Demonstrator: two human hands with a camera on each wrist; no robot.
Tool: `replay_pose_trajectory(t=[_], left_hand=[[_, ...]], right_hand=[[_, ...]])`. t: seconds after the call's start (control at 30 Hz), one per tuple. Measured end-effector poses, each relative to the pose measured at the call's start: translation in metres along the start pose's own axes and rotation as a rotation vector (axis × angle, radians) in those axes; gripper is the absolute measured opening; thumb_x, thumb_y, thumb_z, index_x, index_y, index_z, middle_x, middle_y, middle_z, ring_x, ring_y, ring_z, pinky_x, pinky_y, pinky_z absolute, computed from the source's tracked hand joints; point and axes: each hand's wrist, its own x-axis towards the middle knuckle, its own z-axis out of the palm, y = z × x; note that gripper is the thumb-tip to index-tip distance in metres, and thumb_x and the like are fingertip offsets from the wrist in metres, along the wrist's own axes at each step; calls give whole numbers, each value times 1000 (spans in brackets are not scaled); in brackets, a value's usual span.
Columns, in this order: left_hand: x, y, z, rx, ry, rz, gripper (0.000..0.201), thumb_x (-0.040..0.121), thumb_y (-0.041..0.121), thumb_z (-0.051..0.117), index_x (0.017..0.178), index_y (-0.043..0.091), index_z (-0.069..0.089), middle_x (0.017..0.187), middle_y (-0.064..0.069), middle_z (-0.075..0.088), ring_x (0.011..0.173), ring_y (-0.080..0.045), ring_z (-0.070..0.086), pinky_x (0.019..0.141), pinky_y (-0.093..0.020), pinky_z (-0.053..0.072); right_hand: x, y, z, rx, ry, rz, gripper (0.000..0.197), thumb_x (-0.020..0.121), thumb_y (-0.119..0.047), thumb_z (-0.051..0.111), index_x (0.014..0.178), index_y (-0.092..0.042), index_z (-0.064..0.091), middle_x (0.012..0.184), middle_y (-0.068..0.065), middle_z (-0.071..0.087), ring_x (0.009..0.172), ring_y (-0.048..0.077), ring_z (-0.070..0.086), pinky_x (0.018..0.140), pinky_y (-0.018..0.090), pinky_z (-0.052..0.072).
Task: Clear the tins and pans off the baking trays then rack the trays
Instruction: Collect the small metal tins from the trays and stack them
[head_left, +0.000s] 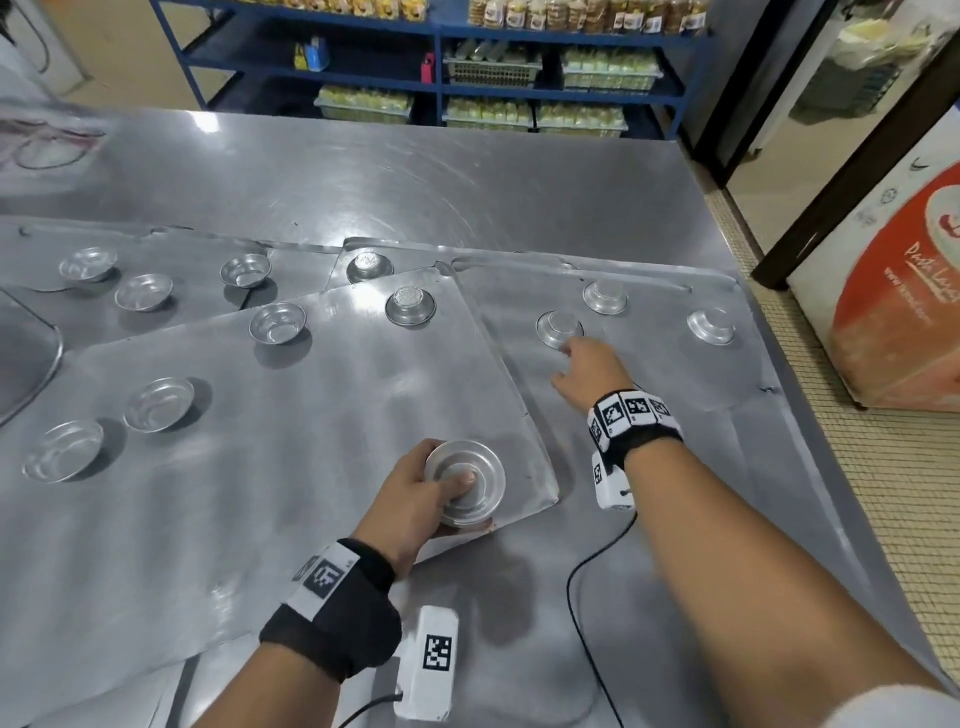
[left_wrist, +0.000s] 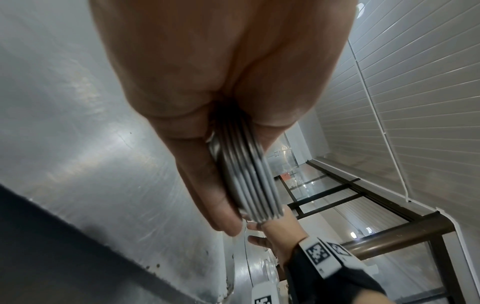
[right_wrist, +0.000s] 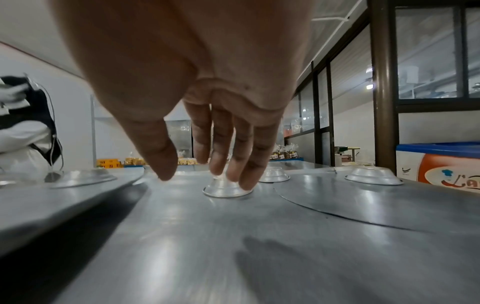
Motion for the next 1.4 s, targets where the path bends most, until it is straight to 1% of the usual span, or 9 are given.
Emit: replay_pose_trajectory(t=[0.17,0.33,0.53,0.77,1.03,1.1,1.2,1.27,1.4], left_hand=[[-2,-2,-3,-16,33,5,19,93,-5,63,111,-1,61,93,-16,68,82,-34,68,76,-57,61],[-3,-1,-6,-21,60,-5,20,93,-6,62,113,-2,60,93,-17,68,81,-35,69,75,-58,61],[-5,-2,-8,-23,75,-14,20,93,-7,61,112,-3,59,92,-15,68,81,-31,69,70,-49,63],[-8,-1,-6,-11,61,-20,21,93,-7,61,114,-3,59,97,-18,68,83,-32,70,68,-47,63],[-6,-5,-2,24,60,-29,21,92,-5,62,113,1,62,99,-19,69,86,-36,70,80,-63,59],[-6,-4,1,21,50,-35,21,92,-3,63,112,3,63,98,-17,70,84,-34,70,80,-60,60],[-8,-2,6,17,29,-44,19,91,2,65,110,6,64,92,-13,70,80,-31,70,67,-43,62],[-10,0,9,8,23,-45,17,92,10,68,109,7,66,93,-12,70,79,-30,70,68,-43,62],[-11,4,13,-14,6,-64,37,94,44,66,110,11,69,110,-13,72,96,-36,72,84,-57,60]], right_hand=[[52,2,7,-102,9,43,41,78,-20,60,117,-8,56,118,16,57,114,41,50,95,40,44],[92,16,28,-86,-37,83,57,65,-29,60,120,-15,58,120,10,58,119,36,52,95,42,49],[88,12,21,-3,-24,208,52,71,-29,65,119,-11,54,115,14,59,99,36,62,84,39,55],[49,18,11,160,109,136,57,62,-26,84,105,-10,50,105,11,60,94,32,61,73,33,46],[-14,13,-7,364,260,30,77,61,-32,87,129,-27,53,125,8,49,112,25,56,102,38,47],[-37,5,-14,470,317,-33,72,56,-36,87,121,-32,54,120,3,49,105,19,59,96,39,53],[-81,-15,-23,643,363,-88,69,59,-27,91,116,-26,51,118,0,52,101,12,62,88,25,56],[-112,-30,-27,746,333,-110,69,60,-22,93,113,-24,50,115,-1,57,101,8,63,87,17,54],[-162,-48,-19,839,259,-219,68,59,-18,94,113,-18,52,110,-5,65,99,4,67,88,18,54]])
